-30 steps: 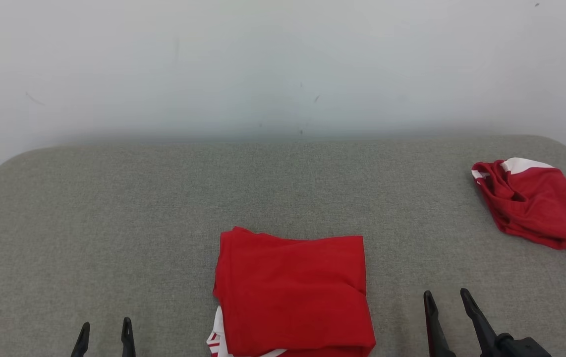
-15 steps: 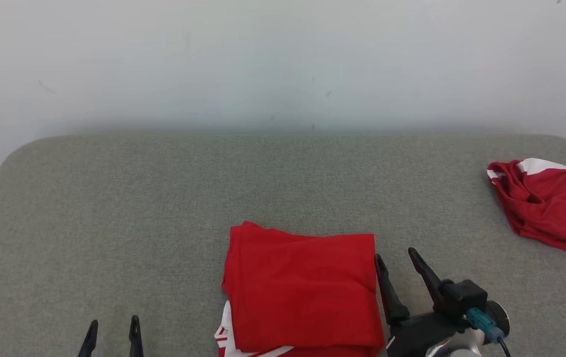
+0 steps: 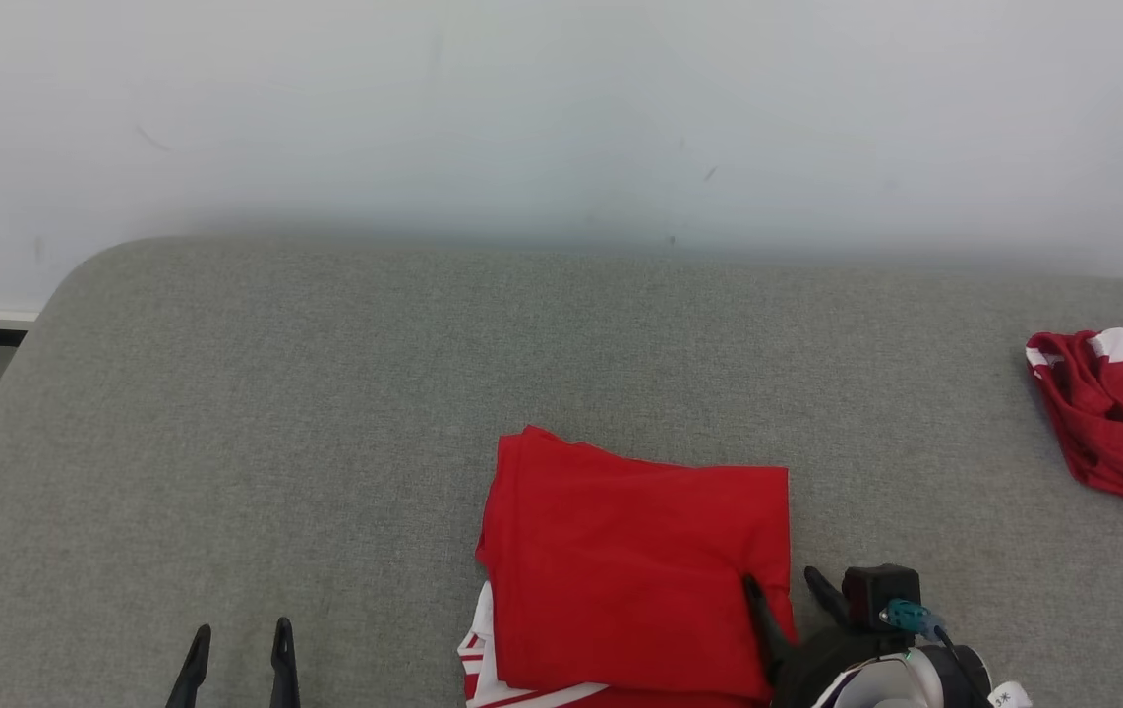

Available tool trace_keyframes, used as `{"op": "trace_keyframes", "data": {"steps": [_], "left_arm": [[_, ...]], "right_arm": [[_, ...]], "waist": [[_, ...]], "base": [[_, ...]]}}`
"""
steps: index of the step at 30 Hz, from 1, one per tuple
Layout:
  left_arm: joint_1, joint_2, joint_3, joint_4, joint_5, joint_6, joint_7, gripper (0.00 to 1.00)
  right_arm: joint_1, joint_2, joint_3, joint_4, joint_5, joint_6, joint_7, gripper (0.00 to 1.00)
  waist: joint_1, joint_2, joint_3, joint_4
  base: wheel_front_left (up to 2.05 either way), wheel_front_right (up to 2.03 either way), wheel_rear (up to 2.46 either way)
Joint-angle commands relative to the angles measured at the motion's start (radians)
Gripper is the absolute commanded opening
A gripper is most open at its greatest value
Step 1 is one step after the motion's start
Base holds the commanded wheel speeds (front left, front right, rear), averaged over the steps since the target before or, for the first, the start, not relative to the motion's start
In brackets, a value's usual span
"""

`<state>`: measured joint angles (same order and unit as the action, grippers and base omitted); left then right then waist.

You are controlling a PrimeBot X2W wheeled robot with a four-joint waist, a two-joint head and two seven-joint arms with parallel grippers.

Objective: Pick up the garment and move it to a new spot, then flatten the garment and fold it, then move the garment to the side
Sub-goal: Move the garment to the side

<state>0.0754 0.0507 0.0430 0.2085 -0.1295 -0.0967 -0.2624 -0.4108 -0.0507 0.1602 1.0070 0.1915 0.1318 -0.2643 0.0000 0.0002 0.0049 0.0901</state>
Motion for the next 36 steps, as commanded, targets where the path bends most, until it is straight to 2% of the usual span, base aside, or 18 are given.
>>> {"op": "trace_keyframes", "data": {"steps": [1,6,7,9,10,15,19,25,27,36], "left_arm": [[-0.013,-0.001,0.001,0.003,-0.008,0.002,-0.001,1.00],[-0.016,-0.001,0.004,0.004,-0.009,0.001,-0.001,1.00],[-0.016,-0.001,0.005,0.005,-0.009,0.001,-0.001,1.00],[-0.018,-0.001,0.005,0.006,-0.011,0.000,-0.001,1.00],[-0.018,-0.001,0.004,0.005,-0.012,0.000,-0.001,1.00],[-0.016,-0.001,0.000,0.008,-0.020,0.002,-0.001,1.00],[-0.001,-0.001,0.009,0.002,-0.022,0.007,-0.001,1.00],[0.003,-0.001,0.019,-0.005,-0.027,0.005,-0.002,1.00],[-0.007,-0.001,0.016,-0.007,-0.026,0.002,-0.001,1.00],[-0.049,0.000,0.014,-0.021,-0.022,-0.010,-0.001,1.00]], "right_arm": [[-0.012,0.001,0.019,0.040,0.028,-0.002,0.000,1.00],[-0.026,0.002,0.112,0.103,0.122,-0.002,0.000,0.98],[-0.026,0.002,0.133,0.110,0.142,-0.002,0.004,0.42],[-0.024,0.002,0.171,0.119,0.192,-0.002,0.020,0.05],[-0.023,0.003,0.191,0.118,0.220,-0.002,0.028,0.00],[-0.042,0.003,0.270,0.123,0.301,-0.002,0.038,0.00],[-0.112,-0.002,0.270,0.157,0.275,-0.002,0.006,0.00],[-0.189,-0.100,0.239,0.090,0.199,-0.002,-0.002,0.00],[-0.222,-0.155,0.237,0.056,0.171,-0.002,-0.003,0.00],[-0.369,-0.290,0.260,0.033,0.126,-0.002,0.005,0.00]], "waist": [[0.0000,-0.0002,0.002,0.003],[0.0000,-0.0002,0.001,0.003],[0.0000,-0.0002,0.001,0.002],[0.0000,-0.0002,0.000,0.001],[0.0000,-0.0002,-0.001,0.001],[0.0000,-0.0002,0.000,-0.003],[0.0000,-0.0002,0.001,-0.018],[0.0000,-0.0002,0.008,-0.066],[0.0000,-0.0002,0.018,-0.087],[0.0000,-0.0002,0.088,-0.133]], "base": [[0.00,0.00,0.00],[0.00,0.00,0.00],[0.00,0.00,0.00],[0.00,0.00,0.00],[0.00,0.00,0.00],[0.00,0.00,0.00],[0.00,0.00,0.00],[0.00,0.00,0.00],[0.00,0.00,0.00],[0.00,0.00,0.00]]}}
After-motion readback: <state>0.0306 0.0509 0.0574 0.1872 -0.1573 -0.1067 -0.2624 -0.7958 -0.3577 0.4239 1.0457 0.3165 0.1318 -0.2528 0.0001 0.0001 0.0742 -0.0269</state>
